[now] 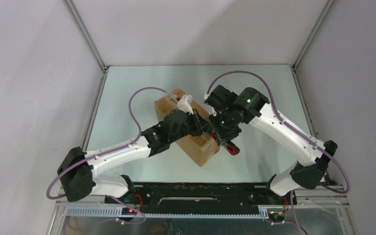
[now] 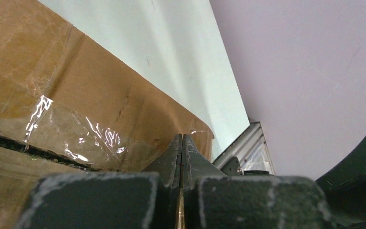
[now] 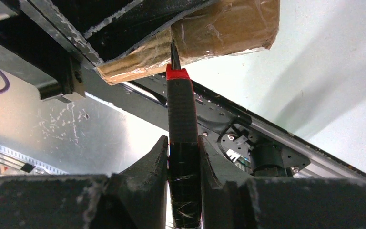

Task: Unpack the express box
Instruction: Cut the express box at the center of the board.

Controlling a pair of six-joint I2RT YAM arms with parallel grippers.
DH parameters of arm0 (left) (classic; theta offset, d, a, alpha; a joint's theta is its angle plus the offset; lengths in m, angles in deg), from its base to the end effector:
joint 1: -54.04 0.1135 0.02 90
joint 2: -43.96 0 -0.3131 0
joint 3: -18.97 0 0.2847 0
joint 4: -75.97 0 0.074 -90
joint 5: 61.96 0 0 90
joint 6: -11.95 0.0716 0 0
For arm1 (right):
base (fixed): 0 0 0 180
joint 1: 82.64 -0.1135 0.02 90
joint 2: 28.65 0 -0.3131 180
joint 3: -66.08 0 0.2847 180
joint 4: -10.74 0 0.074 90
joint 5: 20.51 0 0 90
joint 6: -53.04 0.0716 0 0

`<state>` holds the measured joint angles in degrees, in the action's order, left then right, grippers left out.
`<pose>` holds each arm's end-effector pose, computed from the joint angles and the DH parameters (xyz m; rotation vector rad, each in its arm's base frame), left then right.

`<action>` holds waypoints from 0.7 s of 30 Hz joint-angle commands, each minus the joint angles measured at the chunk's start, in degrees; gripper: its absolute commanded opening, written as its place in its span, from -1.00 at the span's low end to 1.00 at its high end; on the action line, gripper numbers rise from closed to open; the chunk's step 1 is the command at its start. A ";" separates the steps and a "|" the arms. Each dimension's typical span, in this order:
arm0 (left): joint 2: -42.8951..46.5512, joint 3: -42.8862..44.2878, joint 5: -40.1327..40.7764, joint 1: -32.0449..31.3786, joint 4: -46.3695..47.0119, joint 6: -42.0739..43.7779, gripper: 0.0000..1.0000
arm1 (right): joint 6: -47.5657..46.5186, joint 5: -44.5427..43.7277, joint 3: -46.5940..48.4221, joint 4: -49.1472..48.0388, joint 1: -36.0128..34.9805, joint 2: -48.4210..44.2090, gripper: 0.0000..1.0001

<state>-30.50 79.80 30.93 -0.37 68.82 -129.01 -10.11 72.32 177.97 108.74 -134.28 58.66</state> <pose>0.2060 -0.2816 0.2964 0.0269 2.1205 -1.1313 0.1870 0.2419 0.4052 -0.6394 2.8603 0.3262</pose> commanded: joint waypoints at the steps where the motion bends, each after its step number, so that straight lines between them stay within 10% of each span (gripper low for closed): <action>1: -7.42 -5.53 2.17 -3.15 -18.63 4.19 -1.00 | 2.90 -3.75 3.37 -6.28 1.21 0.08 -1.00; 21: -0.50 -2.84 1.66 2.43 -22.72 8.95 -1.00 | 3.40 -1.29 -7.01 -4.95 0.63 -13.16 -1.00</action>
<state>-28.45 79.39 31.81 0.24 68.41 -126.21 -8.17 72.45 170.95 102.27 -134.76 50.97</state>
